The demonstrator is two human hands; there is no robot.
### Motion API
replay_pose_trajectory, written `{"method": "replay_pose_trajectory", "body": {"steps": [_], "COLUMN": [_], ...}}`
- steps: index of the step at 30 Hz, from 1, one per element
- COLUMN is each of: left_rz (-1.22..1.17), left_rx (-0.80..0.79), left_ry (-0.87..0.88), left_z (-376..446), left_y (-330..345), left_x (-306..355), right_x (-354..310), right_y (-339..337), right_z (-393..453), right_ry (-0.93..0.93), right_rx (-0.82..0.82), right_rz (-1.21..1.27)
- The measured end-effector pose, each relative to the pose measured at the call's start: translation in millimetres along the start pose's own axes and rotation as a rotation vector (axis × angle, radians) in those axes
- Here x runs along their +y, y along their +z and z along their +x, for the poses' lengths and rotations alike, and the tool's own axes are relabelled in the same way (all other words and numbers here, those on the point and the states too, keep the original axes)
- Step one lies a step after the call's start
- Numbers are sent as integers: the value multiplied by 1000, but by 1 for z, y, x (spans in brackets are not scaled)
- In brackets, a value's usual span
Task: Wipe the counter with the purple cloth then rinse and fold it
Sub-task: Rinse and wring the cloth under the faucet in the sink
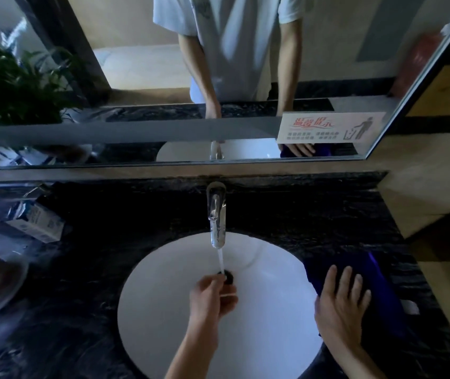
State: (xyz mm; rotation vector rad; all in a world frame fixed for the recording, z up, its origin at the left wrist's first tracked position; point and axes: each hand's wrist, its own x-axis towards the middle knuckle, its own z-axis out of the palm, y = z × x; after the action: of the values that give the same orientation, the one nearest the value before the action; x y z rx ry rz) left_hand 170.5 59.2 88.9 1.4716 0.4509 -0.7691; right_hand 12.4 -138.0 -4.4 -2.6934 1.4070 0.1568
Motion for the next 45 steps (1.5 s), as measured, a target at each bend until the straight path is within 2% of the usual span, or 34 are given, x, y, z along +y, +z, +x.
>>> {"method": "replay_pose_trajectory", "body": {"steps": [3,5,8,11,13,15,17,19,25,28,32,34,37,39,43,45], "left_rz": [29,45,88,126,73,29,-50,-78,-39,56,199,187,138,191,424,617], "left_rx": [5,-14,-102,-191,-202,-205,-287,-324,-156,-197,-258,-227,-154,-85,-120,-153], "left_ry": [-54,-85,-126,-101,-93,-155,-242,-249,163,351,543,554,481,471,403,407], "left_z": [-2,-3,2,2,6,9,12,12,12,9,8,13,29,46,68,76], "left_y": [-12,-17,-21,-25,-30,-43,-59,-67,-74,-72,-70,-71,-74,-79,-82,-74], "left_x": [-22,-30,-37,-42,-38,-31,-28,-21,2,12,22,26,24,18,13,15], "right_x": [-4,-15,-50,-84,-100,-112,-119,-124,-122,-129,-136,-137,-135,-132,-136,-141], "right_y": [5,2,-48,-85,-91,-90,-88,-86,-82,-80,-75,-73,-70,-66,-62,-57], "right_z": [-8,-16,-34,-55,-65,-73,-75,-71,-49,-44,-35,-28,-18,-11,1,10], "right_ry": [-66,-76,22,204,312,323,330,332,282,206,225,217,110,44,-46,-105], "right_rx": [49,43,-96,-363,-476,-616,-730,-797,-792,-717,-709,-677,-645,-644,-692,-711], "right_rz": [-5,154,762,1311,1578,1711,1729,1752,1664,1544,1531,1525,1421,1339,1256,1108]}}
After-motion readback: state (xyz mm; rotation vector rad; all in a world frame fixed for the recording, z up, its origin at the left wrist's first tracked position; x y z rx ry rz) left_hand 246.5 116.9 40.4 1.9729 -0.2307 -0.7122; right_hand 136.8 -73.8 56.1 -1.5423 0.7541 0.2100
